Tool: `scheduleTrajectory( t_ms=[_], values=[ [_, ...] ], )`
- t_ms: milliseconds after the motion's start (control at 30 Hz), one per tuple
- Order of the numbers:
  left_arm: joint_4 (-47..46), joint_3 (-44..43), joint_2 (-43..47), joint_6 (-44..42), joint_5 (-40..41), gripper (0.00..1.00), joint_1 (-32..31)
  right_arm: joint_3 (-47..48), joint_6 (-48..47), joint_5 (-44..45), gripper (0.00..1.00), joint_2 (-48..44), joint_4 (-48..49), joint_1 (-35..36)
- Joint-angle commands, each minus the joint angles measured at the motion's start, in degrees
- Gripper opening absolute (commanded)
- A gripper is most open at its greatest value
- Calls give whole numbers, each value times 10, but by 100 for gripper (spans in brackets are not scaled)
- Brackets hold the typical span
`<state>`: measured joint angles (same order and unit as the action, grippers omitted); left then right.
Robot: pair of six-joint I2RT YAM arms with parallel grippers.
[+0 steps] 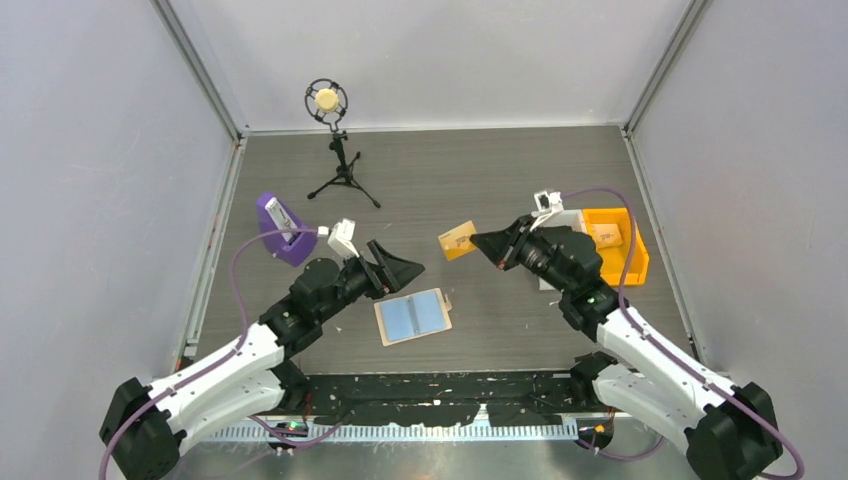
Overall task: Take the credit cards out of the card holder
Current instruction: Place the credit card in the storage box.
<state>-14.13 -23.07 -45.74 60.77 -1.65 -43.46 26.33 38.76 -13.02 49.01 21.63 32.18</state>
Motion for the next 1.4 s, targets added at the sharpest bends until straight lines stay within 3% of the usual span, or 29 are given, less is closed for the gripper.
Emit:
scheduleTrajectory(
  t_ms=[0, 67, 167, 300, 667, 833, 1000, 1133, 1367],
  values=[
    [118, -59, 8, -66, -35, 83, -2, 64, -101, -119, 5, 5, -112, -84],
    [158, -71, 15, -85, -39, 87, -2, 85, -131, -143, 5, 10, -160, -127],
    [182, -71, 31, -102, -50, 99, -2, 120, -183, -184, 5, 16, -229, -182],
    [228, -90, 33, -141, -85, 100, -2, 139, -254, -185, 5, 26, -280, -233],
    [542, -194, 44, -317, -85, 100, -2, 229, -396, -171, 5, 78, -377, -404],
    [530, -172, 93, -319, -122, 100, -2, 284, -402, -199, 5, 100, -439, -500],
    [559, -195, 128, -344, -130, 100, -2, 329, -455, -167, 5, 123, -488, -527],
    [606, -215, 161, -385, -81, 100, -2, 362, -468, -161, 5, 155, -519, -570],
    [602, -199, 189, -379, -49, 100, -2, 407, -492, -157, 7, 248, -554, -582]
  ],
)
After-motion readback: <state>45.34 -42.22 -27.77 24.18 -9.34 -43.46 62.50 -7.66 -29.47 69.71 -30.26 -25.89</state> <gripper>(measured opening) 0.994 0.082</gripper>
